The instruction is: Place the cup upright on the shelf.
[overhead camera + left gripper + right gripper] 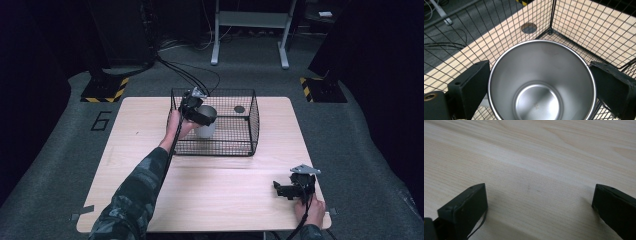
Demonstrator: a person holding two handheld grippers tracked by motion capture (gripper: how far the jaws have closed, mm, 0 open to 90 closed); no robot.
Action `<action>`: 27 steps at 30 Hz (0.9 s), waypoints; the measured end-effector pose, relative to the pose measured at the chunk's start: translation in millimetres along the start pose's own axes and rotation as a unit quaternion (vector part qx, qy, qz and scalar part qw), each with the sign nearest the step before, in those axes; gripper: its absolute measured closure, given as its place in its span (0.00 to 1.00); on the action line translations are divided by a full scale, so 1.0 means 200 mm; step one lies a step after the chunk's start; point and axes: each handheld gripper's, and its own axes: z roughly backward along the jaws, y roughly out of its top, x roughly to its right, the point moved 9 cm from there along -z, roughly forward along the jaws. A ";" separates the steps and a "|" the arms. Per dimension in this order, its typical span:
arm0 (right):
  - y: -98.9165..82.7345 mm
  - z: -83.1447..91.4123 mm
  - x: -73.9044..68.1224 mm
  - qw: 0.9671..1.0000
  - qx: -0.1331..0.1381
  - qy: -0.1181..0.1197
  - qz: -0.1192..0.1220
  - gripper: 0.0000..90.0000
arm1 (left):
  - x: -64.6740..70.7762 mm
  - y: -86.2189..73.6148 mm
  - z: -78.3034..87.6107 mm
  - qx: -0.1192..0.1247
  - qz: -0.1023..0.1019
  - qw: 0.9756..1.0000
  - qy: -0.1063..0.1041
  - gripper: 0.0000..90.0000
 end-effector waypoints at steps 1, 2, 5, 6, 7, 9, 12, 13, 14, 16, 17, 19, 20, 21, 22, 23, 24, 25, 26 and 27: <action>0.00 0.00 0.00 1.000 0.000 0.000 0.000 0.00 | 0.00 0.00 -0.01 -0.003 -0.002 1.000 -0.001 0.07; 0.00 0.00 0.00 1.000 0.000 0.000 0.000 0.00 | 0.00 -0.01 -0.01 -0.004 -0.001 1.000 -0.001 0.07; 0.00 0.00 0.00 1.000 0.000 0.000 0.000 0.00 | 0.01 -0.02 -0.03 -0.011 -0.005 1.000 -0.004 0.07; 0.00 0.00 0.00 1.000 0.000 0.000 0.000 0.00 | 0.02 -0.02 -0.03 -0.013 -0.002 1.000 -0.006 0.07; 0.00 0.00 0.00 1.000 0.000 0.000 0.000 0.00 | 0.02 -0.02 -0.03 -0.013 -0.002 1.000 -0.006 0.07; 0.00 0.00 0.00 1.000 0.000 0.000 0.000 0.00 | 0.02 -0.03 -0.05 -0.018 -0.004 1.000 -0.007 0.07; 0.00 0.00 0.00 1.000 0.000 0.000 0.000 0.00 | 0.02 -0.04 -0.05 -0.023 -0.005 1.000 -0.009 0.07; 0.00 0.00 0.00 1.000 0.000 0.000 0.000 0.00 | 0.02 -0.04 -0.06 -0.024 -0.005 1.000 -0.008 0.07; 0.00 0.00 0.00 1.000 0.000 0.000 0.000 0.00 | 0.02 -0.04 -0.06 -0.027 -0.006 1.000 -0.009 0.07; 0.00 0.00 0.00 1.000 0.000 0.000 0.000 0.00 | 0.02 -0.05 -0.07 -0.030 -0.006 0.999 -0.010 0.07; 0.00 0.00 0.00 1.000 0.000 0.000 0.000 0.00 | 0.02 -0.05 -0.07 -0.030 -0.006 0.999 -0.010 0.07; 0.00 0.00 0.00 1.000 0.001 0.000 -0.001 0.00 | 0.03 -0.05 -0.07 -0.032 -0.006 0.999 -0.011 0.07; 0.00 0.00 0.00 1.000 0.000 0.000 -0.001 0.00 | 0.03 -0.05 -0.08 -0.035 -0.009 0.999 -0.012 0.07; 0.00 0.00 0.00 1.000 0.000 0.000 -0.001 0.00 | 0.03 -0.05 -0.08 -0.035 -0.009 0.999 -0.012 0.07; 0.00 0.00 0.00 1.000 0.000 0.000 0.000 0.00 | 0.03 -0.06 -0.09 -0.037 -0.010 0.999 -0.011 0.07; 0.00 0.00 0.00 1.000 0.000 0.000 0.000 0.00 | 0.03 -0.06 -0.09 -0.037 -0.010 0.999 -0.011 0.07; 0.00 0.00 0.00 1.000 0.000 0.000 0.000 0.00 | 0.04 -0.06 -0.10 -0.040 -0.012 0.999 -0.011 0.07; 0.00 0.00 0.00 1.000 0.000 0.000 0.000 0.00 | 0.04 -0.06 -0.10 -0.038 -0.010 0.999 -0.011 0.07; 0.00 0.00 0.00 1.000 0.000 0.000 0.000 0.00 | 0.04 -0.06 -0.10 -0.042 -0.013 0.999 -0.012 0.07; 0.00 0.00 0.00 1.000 0.000 0.000 0.000 0.00 | 0.05 -0.06 -0.11 -0.044 -0.015 0.999 -0.013 0.07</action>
